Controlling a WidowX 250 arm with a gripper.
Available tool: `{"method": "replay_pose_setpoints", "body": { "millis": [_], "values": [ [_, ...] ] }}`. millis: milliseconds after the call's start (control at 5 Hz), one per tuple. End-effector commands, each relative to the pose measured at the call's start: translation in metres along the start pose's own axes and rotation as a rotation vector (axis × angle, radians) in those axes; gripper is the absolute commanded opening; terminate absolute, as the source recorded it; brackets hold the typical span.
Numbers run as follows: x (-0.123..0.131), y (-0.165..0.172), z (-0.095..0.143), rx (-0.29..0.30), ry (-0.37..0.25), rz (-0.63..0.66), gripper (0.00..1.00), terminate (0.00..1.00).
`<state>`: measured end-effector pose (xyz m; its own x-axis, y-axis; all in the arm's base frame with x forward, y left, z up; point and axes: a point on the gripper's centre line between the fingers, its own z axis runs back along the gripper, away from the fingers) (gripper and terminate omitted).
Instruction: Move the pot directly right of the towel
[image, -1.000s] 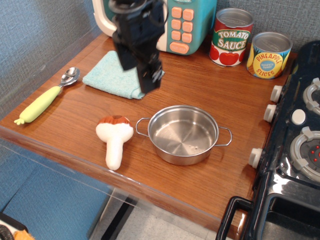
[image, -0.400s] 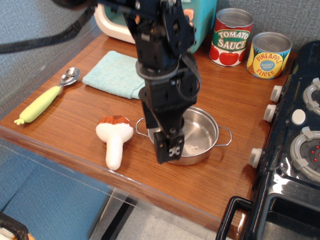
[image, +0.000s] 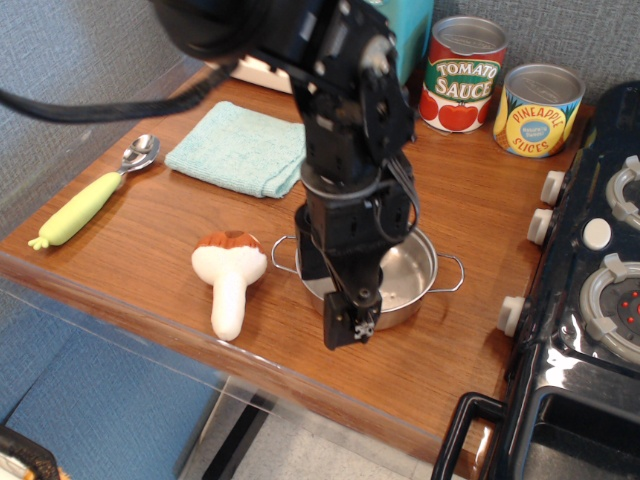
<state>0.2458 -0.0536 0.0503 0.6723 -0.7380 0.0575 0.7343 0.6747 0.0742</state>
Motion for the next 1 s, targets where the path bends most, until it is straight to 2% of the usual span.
{"method": "replay_pose_setpoints", "body": {
  "millis": [0, 400, 600, 800],
  "values": [
    [0.005, 0.011, -0.020, 0.038, 0.044, 0.015, 1.00, 0.00],
    [0.006, 0.015, -0.043, 0.015, 0.094, 0.031, 1.00, 0.00],
    [0.007, 0.024, -0.046, 0.004, 0.095, 0.049, 0.00, 0.00],
    [0.008, 0.029, -0.045, -0.002, 0.094, 0.063, 0.00, 0.00]
  ]
}}
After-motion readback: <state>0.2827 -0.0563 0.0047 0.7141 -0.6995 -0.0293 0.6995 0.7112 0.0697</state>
